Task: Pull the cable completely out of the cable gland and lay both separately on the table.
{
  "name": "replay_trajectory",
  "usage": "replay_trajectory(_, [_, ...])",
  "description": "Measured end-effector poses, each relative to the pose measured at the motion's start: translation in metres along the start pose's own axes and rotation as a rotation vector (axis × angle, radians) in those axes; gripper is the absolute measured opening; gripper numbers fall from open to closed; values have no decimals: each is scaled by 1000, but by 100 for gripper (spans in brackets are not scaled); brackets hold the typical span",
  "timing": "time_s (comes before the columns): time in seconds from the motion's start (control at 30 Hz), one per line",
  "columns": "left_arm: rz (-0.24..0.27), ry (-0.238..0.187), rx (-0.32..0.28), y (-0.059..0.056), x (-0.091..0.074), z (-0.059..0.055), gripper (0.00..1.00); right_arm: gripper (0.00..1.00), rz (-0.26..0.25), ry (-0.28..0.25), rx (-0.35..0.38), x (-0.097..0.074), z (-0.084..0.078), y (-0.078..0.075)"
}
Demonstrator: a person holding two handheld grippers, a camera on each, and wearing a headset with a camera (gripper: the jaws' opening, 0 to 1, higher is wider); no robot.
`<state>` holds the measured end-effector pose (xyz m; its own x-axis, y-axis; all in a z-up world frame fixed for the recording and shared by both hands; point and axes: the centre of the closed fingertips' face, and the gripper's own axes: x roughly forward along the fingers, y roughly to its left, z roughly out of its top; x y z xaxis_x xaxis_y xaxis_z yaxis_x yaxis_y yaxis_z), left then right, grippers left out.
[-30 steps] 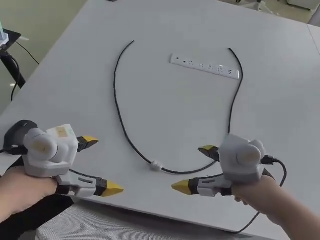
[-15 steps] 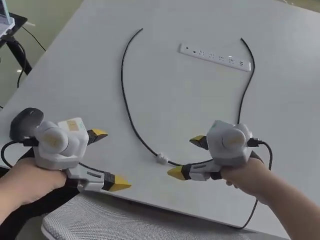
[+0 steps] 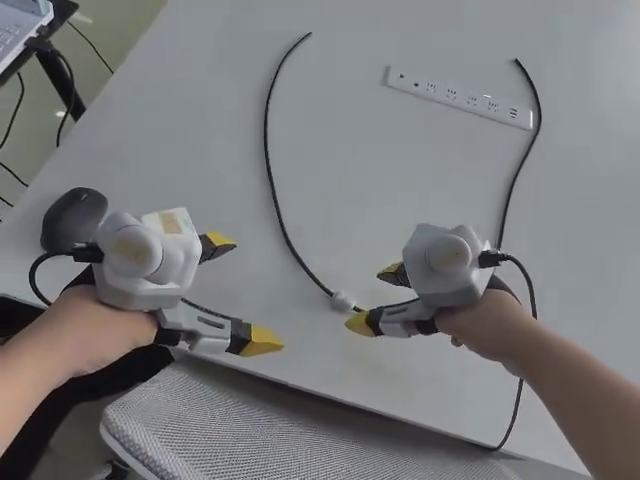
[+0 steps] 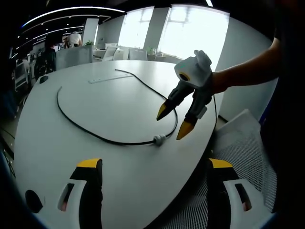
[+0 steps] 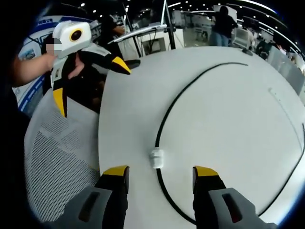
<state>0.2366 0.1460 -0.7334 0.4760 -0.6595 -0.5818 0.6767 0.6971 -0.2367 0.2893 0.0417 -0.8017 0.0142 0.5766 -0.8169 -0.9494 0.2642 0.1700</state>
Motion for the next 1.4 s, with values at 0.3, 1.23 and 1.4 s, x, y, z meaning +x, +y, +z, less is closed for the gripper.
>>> replay_trajectory(0.3, [-4, 12, -10, -6, -2, -8, 89, 37, 19, 37, -2, 11, -4, 0])
replay_trajectory(1.23, [-20, 18, -15, -11, -6, -17, 86, 11, 26, 79, -76, 24, -4, 6])
replay_trajectory(1.4, [-23, 17, -16, -11, -5, -18, 86, 10, 18, 82, -81, 25, -4, 7])
